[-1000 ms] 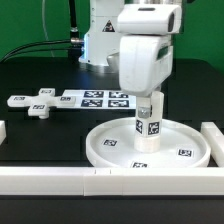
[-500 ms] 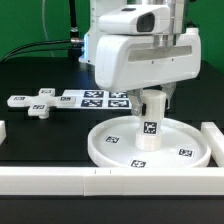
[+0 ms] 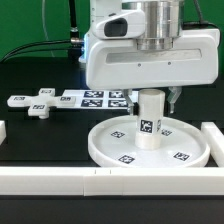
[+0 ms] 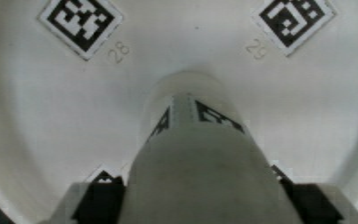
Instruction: Assemble round table
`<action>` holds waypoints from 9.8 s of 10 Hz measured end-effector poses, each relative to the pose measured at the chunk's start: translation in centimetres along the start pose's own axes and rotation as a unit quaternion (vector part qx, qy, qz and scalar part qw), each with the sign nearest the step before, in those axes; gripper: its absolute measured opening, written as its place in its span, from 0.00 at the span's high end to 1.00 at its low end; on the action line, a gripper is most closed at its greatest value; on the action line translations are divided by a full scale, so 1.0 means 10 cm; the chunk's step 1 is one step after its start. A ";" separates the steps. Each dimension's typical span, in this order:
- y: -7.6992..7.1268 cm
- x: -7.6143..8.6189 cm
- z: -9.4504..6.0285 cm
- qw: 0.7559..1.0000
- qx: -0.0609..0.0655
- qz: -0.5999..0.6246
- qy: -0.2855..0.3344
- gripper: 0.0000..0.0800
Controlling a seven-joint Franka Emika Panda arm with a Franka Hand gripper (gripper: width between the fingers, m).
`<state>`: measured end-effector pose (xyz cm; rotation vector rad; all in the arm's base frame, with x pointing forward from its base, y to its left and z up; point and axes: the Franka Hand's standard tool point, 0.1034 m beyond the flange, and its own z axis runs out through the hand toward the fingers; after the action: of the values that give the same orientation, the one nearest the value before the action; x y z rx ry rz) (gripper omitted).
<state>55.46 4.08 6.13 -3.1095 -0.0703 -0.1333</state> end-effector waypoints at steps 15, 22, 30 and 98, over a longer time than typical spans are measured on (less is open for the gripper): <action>0.32 -0.34 -0.35 1.000 0.007 0.015 -0.006 0.19; 0.98 -0.47 -0.34 0.990 0.008 -0.140 -0.006 0.19; 1.64 -0.77 -0.24 0.939 0.018 -0.343 -0.022 0.19; 1.82 -1.62 0.17 0.888 0.041 -0.455 -0.056 0.19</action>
Offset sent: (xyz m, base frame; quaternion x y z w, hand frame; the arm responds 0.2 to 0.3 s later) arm 0.0000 0.0000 0.0000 0.0000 0.0000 0.0650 0.9979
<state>40.28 -14.72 2.59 -2.7016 -1.4688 0.0392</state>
